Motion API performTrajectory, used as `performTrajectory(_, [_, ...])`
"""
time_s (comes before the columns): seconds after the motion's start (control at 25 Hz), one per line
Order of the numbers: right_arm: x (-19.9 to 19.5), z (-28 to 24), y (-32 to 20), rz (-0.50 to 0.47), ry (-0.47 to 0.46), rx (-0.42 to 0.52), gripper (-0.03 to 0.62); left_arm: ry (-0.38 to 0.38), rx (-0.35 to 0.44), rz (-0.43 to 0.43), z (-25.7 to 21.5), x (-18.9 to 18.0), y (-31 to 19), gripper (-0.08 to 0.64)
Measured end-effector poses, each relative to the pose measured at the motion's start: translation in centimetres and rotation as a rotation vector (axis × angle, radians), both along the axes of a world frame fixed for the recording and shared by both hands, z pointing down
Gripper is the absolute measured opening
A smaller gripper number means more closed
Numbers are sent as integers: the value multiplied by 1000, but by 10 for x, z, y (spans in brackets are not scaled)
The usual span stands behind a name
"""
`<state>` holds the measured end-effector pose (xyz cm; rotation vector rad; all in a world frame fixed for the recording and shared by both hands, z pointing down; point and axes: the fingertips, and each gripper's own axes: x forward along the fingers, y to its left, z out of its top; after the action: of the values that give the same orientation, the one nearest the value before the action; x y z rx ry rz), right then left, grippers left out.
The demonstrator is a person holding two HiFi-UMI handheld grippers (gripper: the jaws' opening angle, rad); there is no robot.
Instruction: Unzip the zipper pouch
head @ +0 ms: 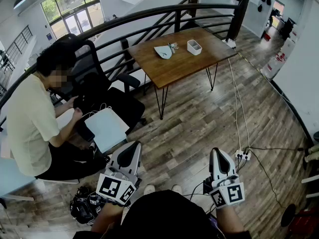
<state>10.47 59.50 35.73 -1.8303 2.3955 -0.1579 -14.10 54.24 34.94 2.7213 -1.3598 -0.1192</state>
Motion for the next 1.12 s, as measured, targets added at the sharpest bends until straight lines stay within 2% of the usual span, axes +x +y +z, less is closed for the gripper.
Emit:
performTrajectory(0.68, [-2,3,-19,-27,18,-26,-8,4,-19,-4,7,4,-15,14])
performTrajectory(1.12, [-9,-12,-11,-27,10,23,6,13,2,10,-4,-2,-9,15])
